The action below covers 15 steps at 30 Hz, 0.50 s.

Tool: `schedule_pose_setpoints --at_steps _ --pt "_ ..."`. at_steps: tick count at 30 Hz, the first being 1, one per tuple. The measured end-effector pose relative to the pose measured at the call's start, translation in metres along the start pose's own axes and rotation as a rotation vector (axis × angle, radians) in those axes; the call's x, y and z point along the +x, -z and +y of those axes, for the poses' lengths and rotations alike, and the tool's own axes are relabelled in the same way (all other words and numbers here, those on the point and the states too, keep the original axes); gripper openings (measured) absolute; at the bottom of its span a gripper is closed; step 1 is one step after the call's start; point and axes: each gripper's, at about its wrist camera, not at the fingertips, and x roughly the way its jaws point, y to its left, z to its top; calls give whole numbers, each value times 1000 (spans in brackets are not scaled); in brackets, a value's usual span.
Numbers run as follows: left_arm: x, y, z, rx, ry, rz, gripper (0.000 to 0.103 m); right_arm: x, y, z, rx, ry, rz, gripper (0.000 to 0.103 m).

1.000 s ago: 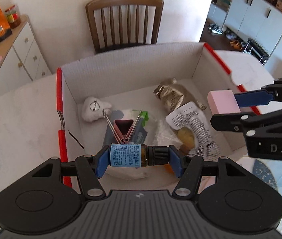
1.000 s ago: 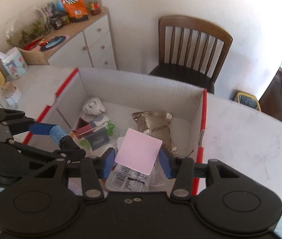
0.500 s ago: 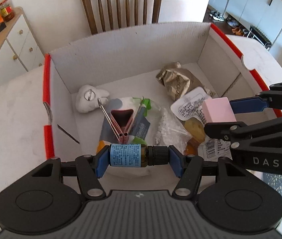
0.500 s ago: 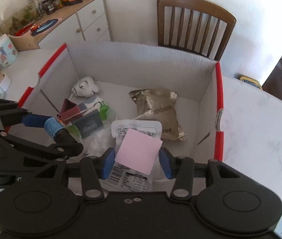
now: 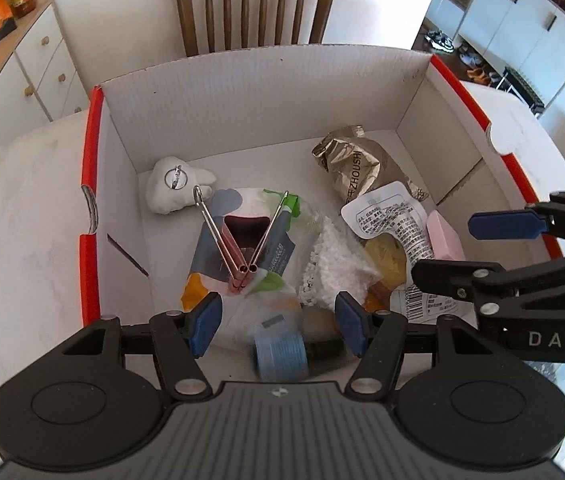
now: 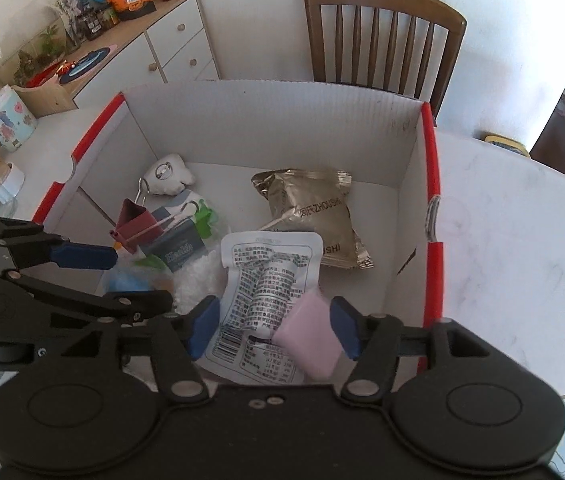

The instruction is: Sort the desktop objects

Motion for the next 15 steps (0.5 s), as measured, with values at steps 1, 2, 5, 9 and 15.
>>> schedule_pose_setpoints --at_steps 1,2,5,9,15 --pt "-2 1 0 -4 1 -6 62 -2 0 -1 6 -1 -4 65" --pt "-5 0 -1 -4 0 -14 63 -4 1 -3 13 -3 -6 65" --pt "-14 2 -1 -16 -5 -41 69 -10 2 -7 25 -22 -12 65" --pt "-27 4 2 -41 -4 -79 69 -22 5 -10 24 -44 -32 67" --pt "-48 11 -1 -33 -11 -131 69 -42 13 -10 4 -68 -73 69"
